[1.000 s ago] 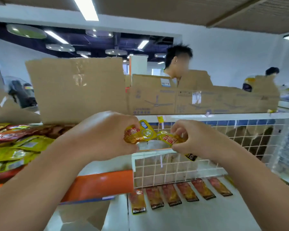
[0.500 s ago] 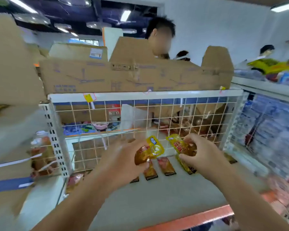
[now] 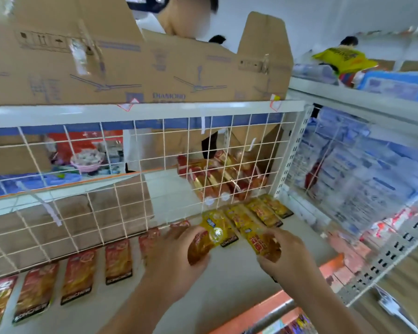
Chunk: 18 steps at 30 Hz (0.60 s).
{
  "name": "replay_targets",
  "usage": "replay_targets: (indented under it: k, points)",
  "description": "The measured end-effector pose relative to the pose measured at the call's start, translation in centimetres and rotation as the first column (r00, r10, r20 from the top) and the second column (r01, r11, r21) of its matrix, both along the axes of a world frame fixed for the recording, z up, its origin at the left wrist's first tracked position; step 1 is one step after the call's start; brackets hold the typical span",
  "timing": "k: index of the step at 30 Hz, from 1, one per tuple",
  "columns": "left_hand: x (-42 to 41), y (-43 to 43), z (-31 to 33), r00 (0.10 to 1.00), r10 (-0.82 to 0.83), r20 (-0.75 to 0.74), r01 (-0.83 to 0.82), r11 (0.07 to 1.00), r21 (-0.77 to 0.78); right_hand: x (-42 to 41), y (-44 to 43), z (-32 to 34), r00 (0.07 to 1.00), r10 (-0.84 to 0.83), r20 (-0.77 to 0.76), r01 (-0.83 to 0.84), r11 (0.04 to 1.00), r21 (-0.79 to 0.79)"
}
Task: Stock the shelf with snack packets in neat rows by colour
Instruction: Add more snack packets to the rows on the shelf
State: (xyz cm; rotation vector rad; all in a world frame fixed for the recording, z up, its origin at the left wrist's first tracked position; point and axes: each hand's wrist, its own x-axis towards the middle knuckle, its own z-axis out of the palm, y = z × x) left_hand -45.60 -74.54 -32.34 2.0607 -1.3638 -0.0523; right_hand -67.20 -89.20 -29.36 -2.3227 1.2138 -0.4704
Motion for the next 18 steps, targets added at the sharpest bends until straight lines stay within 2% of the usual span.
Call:
replay_targets:
  k: [2,6,11,13,16,18]
  points:
    - [-1.0,-2.9,-1.3,0.998,-0.049,-0.05,0.046,0.997,-0.056,-1.4,-2.1,-0.8,0.998,-0.065,-0.01,0.065,0.998,-0.017]
    - [-3.9,-6.8,-3.7,0.986,-0.161,-0.049,0.157,0.985,-0.065,-3.0,-6.6,-2.4,0.992,-0.128,0.018,0.128,0.991,-0.027]
    - [-7.2,-11.4,-8.4,0.989,-0.144,0.021,0.145,0.987,-0.068,-3.4,-12.5,-4.9,0.992,-0.125,0.035,0.126,0.992,-0.01]
    - [-8.6,-13.5,-9.9,0.993,-0.122,-0.003,0.122,0.992,-0.043,-3.4,-15.3,-5.9,0.991,-0.125,0.041,0.124,0.992,0.022]
    - [-10.3,-16.8,-11.2,0.998,-0.047,-0.029,0.046,0.999,-0.029,-3.0,-20.3,-7.7,0.995,-0.102,0.015,0.103,0.993,-0.06]
    - [-11.1,-18.8,-11.4,0.999,-0.007,-0.045,0.006,1.0,-0.014,-2.4,-23.4,-8.9,0.997,-0.064,0.05,0.067,0.995,-0.067]
